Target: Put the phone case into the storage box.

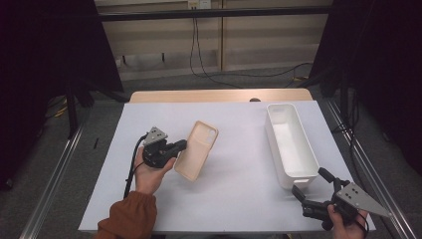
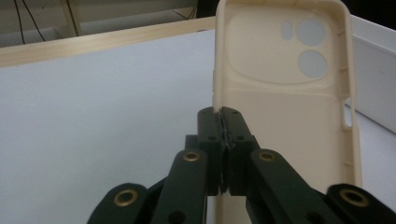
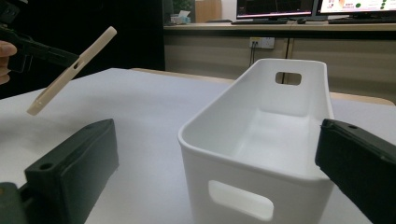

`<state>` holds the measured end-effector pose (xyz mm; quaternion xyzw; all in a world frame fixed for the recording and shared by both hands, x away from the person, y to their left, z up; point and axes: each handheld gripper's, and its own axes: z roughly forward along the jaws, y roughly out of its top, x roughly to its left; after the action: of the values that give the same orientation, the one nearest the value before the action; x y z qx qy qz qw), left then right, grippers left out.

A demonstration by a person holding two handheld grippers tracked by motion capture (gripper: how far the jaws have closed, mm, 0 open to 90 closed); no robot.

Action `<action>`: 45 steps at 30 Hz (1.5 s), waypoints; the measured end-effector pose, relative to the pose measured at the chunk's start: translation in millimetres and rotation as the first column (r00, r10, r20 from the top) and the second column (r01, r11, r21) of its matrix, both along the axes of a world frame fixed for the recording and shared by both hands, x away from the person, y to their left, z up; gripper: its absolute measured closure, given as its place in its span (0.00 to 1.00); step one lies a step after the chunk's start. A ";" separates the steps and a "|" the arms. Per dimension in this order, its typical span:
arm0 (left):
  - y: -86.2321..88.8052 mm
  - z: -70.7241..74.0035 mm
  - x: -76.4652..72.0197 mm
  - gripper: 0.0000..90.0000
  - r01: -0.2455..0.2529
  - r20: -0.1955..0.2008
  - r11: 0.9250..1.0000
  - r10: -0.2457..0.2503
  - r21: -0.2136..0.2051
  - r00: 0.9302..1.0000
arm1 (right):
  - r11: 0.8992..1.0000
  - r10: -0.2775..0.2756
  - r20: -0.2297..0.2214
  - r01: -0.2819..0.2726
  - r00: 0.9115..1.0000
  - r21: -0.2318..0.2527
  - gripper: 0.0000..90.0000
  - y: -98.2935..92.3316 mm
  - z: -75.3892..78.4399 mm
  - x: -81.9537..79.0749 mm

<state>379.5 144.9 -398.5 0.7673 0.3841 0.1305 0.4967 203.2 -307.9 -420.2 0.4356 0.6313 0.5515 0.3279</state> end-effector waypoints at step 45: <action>-12.3 5.9 -24.9 0.98 0.046 0.051 0.998 -0.044 -0.044 0.998 | 0.966 0.260 -0.028 -0.259 0.965 0.018 0.02 97.8 27.3 59.6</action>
<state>354.6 132.6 -392.6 0.7607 0.3569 0.1298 0.5263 262.8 -210.0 -393.0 0.3598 0.6838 0.5876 0.2402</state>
